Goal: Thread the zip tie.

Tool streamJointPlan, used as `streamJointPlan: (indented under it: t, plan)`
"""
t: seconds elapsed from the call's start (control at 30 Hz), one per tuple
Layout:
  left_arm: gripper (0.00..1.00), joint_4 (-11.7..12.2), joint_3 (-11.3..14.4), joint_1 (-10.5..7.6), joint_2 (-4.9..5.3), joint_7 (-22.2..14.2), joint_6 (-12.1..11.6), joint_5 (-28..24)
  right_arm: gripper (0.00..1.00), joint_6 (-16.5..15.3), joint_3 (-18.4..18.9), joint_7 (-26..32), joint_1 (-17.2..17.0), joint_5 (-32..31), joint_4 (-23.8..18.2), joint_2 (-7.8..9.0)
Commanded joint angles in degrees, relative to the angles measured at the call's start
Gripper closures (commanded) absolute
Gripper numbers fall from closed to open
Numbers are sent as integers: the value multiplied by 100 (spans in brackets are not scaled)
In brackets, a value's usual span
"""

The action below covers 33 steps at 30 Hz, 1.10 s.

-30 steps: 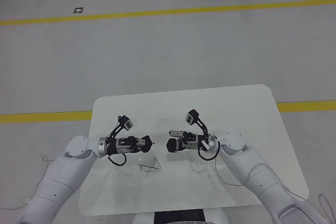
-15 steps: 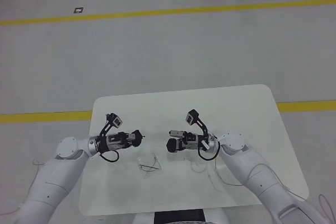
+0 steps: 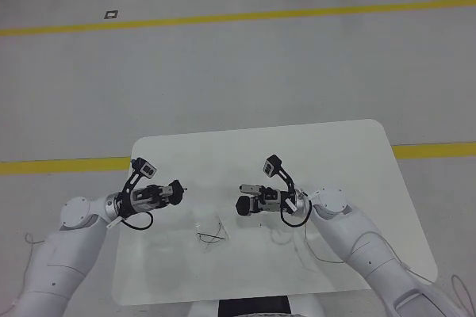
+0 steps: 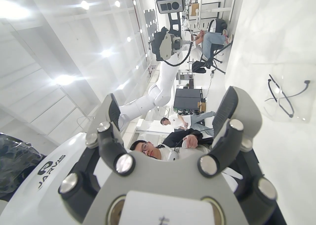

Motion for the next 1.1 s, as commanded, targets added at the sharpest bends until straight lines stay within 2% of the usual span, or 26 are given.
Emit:
streamJointPlan:
  t: [0.0, 0.2, 0.4, 0.53, 0.87, 0.93, 1.07]
  plan:
    - [100, 2, 2, -1, 0, 0, 0, 1, 0, 103, -50, -170, 7, -282, -152, 5]
    - [100, 2, 2, -1, 0, 0, 0, 1, 0, 843, -353, -511, 107, -1489, -767, 36]
    - [100, 2, 2, -1, 0, 0, 0, 1, 0, 1604, -620, -598, 175, -2268, -1153, 57]
    - [100, 2, 2, -1, 0, 0, 0, 1, 0, 1926, -751, -528, 203, -2770, -1401, 91]
    - [100, 2, 2, -1, 0, 0, 0, 1, 0, 1943, -769, -468, 188, -2858, -1468, 106]
    - [100, 2, 2, -1, 0, 0, 0, 1, 0, 1934, -859, -530, 172, -2976, -1573, 98]
    - [100, 2, 2, -1, 0, 0, 0, 1, 0, 2108, -1176, -542, 348, -3386, -1794, 46]
